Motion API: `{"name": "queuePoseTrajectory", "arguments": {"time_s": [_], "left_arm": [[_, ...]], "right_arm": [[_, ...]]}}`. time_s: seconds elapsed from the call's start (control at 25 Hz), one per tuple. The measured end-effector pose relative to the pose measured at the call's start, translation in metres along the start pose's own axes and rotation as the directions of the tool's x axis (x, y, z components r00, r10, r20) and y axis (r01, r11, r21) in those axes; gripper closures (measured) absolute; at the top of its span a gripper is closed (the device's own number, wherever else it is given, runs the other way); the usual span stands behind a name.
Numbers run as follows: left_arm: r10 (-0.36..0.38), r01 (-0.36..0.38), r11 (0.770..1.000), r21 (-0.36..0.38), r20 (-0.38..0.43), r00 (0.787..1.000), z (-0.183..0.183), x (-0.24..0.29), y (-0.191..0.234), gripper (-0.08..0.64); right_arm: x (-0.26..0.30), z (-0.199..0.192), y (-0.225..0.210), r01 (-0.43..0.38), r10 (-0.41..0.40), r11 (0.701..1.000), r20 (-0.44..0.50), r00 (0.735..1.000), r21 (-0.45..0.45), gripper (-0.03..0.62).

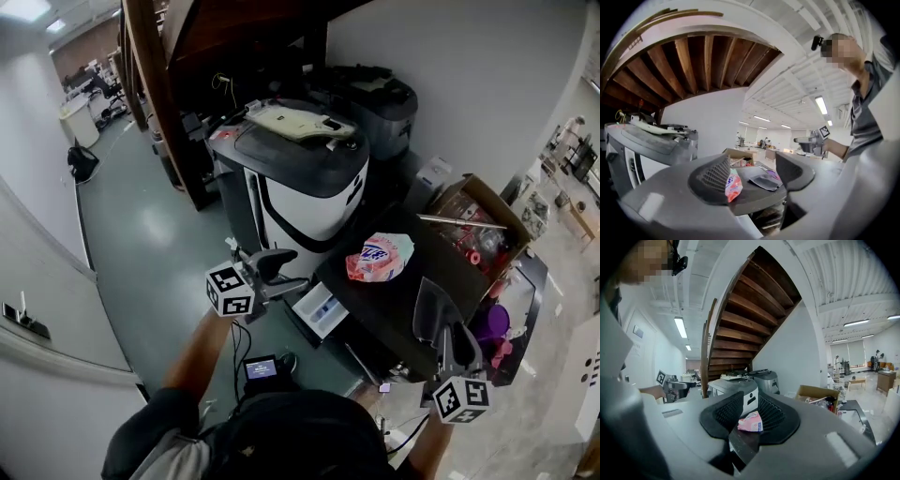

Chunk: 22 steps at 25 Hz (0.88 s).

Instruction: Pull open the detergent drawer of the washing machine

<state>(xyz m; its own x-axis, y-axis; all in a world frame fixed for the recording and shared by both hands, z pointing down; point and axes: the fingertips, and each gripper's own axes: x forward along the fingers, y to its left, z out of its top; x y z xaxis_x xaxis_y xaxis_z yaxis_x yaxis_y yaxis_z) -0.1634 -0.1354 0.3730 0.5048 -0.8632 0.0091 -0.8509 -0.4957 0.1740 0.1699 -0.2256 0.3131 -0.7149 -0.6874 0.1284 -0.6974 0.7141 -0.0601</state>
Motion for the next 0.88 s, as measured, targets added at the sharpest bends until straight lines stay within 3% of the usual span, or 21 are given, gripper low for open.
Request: {"name": "queuePoseTrajectory", "arguments": {"time_s": [0.16, 0.32, 0.52, 0.64, 0.88], "left_arm": [[0.062, -0.063, 0.993, 0.104, 0.012, 0.998, 0.022, 0.004, -0.008, 0.212], [0.130, -0.132, 0.971, 0.198, 0.028, 0.991, 0.039, 0.006, -0.015, 0.225], [0.251, -0.239, 0.914, 0.328, 0.007, 0.968, 0.052, 0.004, -0.016, 0.238], [0.276, -0.261, 0.883, 0.391, 0.018, 0.961, 0.058, 0.001, -0.024, 0.241], [0.244, -0.240, 0.891, 0.387, 0.038, 0.969, 0.063, -0.008, -0.042, 0.242]], "right_arm": [[0.001, 0.007, 0.010, -0.017, 0.018, 1.000, 0.015, 1.000, -0.019, 0.511], [0.001, 0.011, 0.019, -0.027, 0.027, 0.998, 0.017, 0.999, -0.049, 0.512], [-0.001, 0.009, 0.031, -0.010, 0.007, 0.988, -0.024, 1.000, -0.151, 0.512], [-0.004, 0.008, 0.035, -0.001, -0.004, 0.987, -0.032, 0.999, -0.158, 0.515], [-0.014, 0.006, 0.037, 0.013, -0.018, 0.988, -0.030, 0.999, -0.157, 0.518]]}}
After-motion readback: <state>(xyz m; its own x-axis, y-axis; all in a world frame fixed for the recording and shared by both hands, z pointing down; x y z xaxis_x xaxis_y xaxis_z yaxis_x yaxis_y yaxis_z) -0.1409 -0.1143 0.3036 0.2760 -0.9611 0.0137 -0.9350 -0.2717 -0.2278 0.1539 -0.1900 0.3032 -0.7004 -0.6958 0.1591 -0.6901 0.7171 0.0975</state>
